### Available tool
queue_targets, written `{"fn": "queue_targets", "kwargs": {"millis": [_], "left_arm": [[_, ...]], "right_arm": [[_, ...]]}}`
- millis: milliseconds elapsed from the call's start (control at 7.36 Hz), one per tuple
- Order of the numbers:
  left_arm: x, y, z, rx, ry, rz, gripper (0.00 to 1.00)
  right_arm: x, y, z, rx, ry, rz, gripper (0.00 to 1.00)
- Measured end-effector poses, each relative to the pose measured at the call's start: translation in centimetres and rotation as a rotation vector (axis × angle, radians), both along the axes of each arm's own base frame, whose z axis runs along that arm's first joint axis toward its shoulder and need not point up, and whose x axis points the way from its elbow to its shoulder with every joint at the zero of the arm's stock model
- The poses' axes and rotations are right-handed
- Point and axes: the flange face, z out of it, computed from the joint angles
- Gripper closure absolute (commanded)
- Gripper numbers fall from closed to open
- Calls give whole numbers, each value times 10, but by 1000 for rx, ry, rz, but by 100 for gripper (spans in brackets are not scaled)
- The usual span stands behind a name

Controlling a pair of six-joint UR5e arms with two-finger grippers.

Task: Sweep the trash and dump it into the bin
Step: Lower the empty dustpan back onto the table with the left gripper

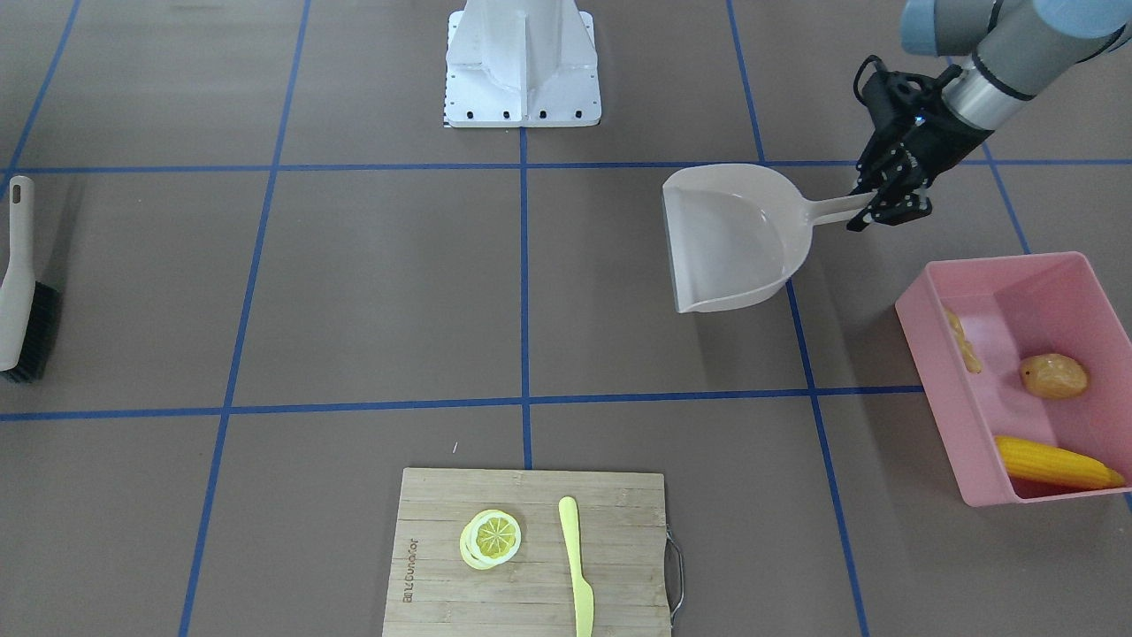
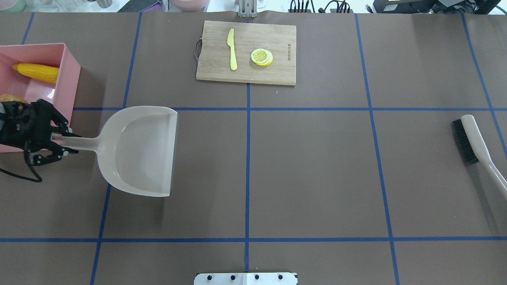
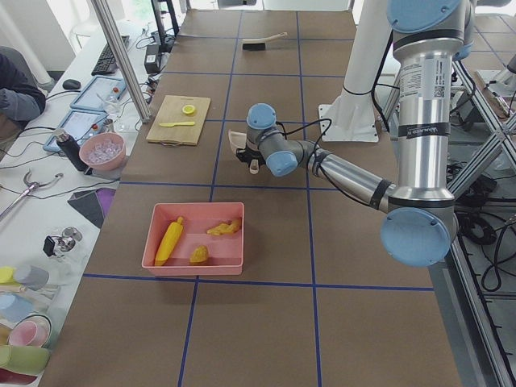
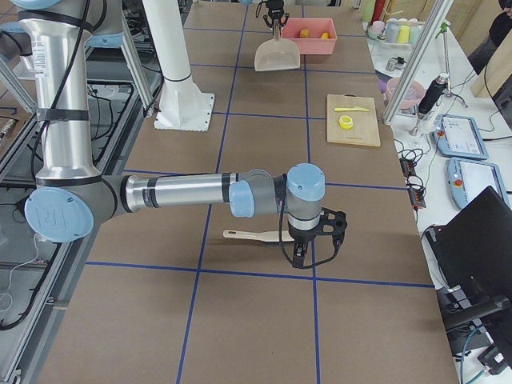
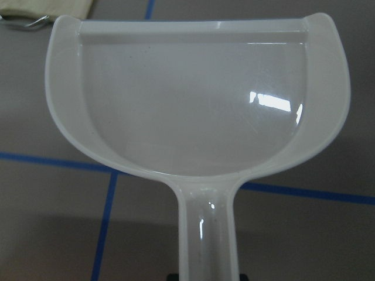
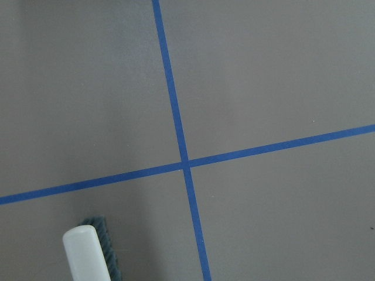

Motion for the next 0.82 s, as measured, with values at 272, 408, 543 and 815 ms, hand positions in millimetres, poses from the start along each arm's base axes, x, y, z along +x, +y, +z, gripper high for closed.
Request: {"fn": "queue_targets", "kwargs": {"millis": [272, 408, 543, 815], "left_arm": [[63, -13, -4, 14, 22, 55, 86], [81, -20, -11, -11, 34, 52, 86], [93, -26, -17, -32, 43, 45, 83], [107, -31, -14, -53, 39, 46, 66]], "right_arm": [[0, 0, -1, 13, -1, 0, 0], [0, 2, 2, 40, 0, -6, 0], [0, 14, 11, 74, -4, -10, 0], [-2, 61, 45, 130, -38, -16, 0]]}}
